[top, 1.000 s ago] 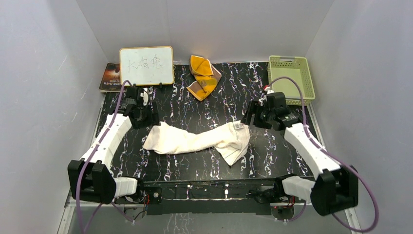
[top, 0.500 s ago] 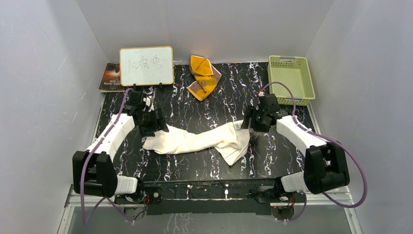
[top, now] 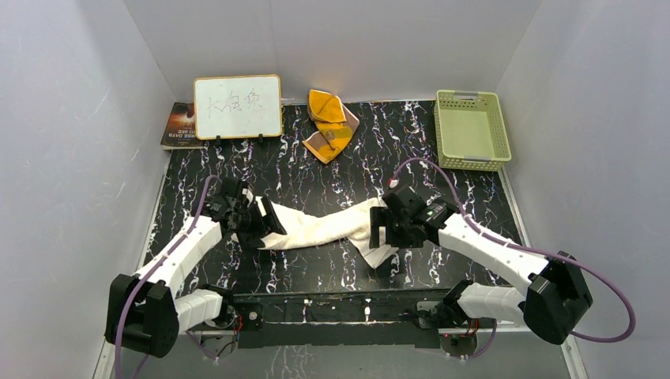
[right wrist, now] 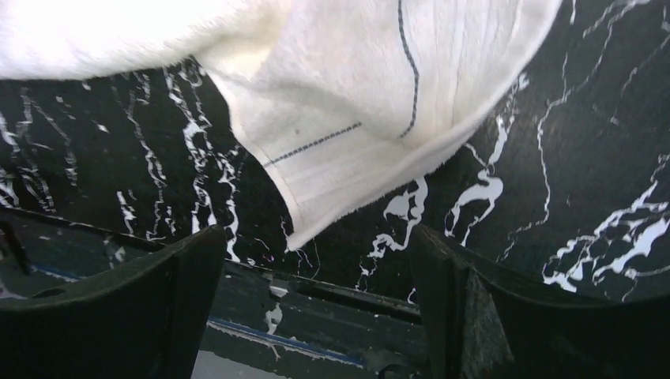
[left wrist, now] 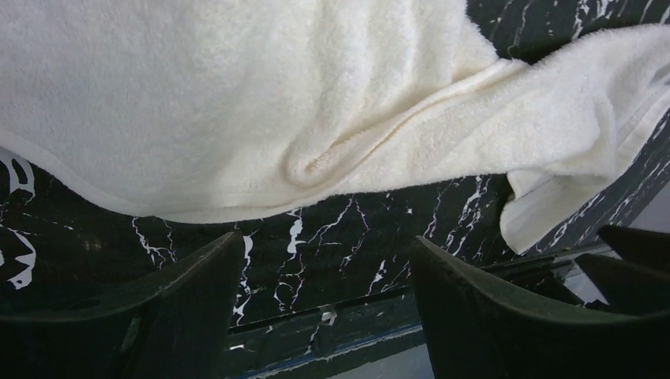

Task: Roll the towels
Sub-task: Flatten out the towel at the center of the board.

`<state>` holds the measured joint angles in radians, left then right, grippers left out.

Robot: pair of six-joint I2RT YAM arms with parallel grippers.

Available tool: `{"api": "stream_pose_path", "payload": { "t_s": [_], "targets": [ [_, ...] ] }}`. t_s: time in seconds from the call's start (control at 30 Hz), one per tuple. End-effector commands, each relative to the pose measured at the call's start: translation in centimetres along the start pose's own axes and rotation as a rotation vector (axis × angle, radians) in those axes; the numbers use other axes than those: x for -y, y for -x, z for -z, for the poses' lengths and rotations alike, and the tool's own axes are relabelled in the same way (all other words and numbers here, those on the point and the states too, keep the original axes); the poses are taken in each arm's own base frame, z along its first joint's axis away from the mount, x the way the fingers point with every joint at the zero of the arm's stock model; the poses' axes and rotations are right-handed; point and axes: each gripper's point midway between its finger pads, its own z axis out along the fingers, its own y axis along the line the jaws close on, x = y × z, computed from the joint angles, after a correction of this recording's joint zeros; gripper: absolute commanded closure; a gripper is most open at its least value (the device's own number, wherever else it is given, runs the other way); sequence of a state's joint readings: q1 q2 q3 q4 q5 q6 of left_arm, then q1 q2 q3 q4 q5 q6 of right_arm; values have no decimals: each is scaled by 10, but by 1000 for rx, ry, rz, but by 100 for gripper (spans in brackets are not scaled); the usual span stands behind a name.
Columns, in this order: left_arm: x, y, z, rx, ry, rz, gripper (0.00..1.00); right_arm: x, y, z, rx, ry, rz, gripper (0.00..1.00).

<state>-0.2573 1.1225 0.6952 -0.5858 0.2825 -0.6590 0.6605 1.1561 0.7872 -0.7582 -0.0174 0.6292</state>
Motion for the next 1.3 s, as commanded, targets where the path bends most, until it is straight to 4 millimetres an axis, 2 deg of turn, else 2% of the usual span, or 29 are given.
{"api": "stream_pose_path", "payload": {
  "t_s": [0.0,0.27,0.37,0.47,0.53,0.57,0.6,0.7,0.73,0.8,0.9,1.0,1.03,1.1,1.17,1.27],
  "targets": [
    [-2,3,-12,34,15,82,25,13,-16,-4,-20,-152,-50,15],
    [-19,7,-56,1,71,87,23,3,-33,-25,-57,-195,9,19],
    [-20,12,-65,17,73,96,23,6,-33,-32,-49,-210,9,24],
    [-25,14,-75,7,96,92,23,5,-37,-43,-60,-201,7,35],
    [-28,15,-80,-6,113,72,27,3,-39,-50,-67,-187,7,49],
    [-30,15,-83,-14,119,59,32,1,-39,-53,-71,-180,7,56],
    [-30,13,-85,-27,116,49,42,-1,-39,-55,-75,-173,10,66],
    [-30,15,-89,-40,107,20,91,-12,-33,-55,-70,-131,28,99],
    [-32,17,-89,-38,109,21,100,-20,-25,-51,-47,-104,38,100],
    [-35,28,-84,-27,88,43,100,-36,-3,-37,21,-51,74,100],
    [-45,60,-61,34,66,80,100,-67,45,2,171,33,131,100],
    [-60,107,-20,137,76,99,100,-109,88,51,297,156,192,100],
    [-60,130,1,196,69,100,100,-125,98,67,328,204,210,100],
    [-64,162,42,298,71,116,100,-162,118,101,403,296,249,100],
    [-59,192,94,439,82,117,100,-202,130,129,467,367,306,100],
    [-39,214,165,618,100,111,100,-262,129,171,554,487,406,100]
  ]
}}
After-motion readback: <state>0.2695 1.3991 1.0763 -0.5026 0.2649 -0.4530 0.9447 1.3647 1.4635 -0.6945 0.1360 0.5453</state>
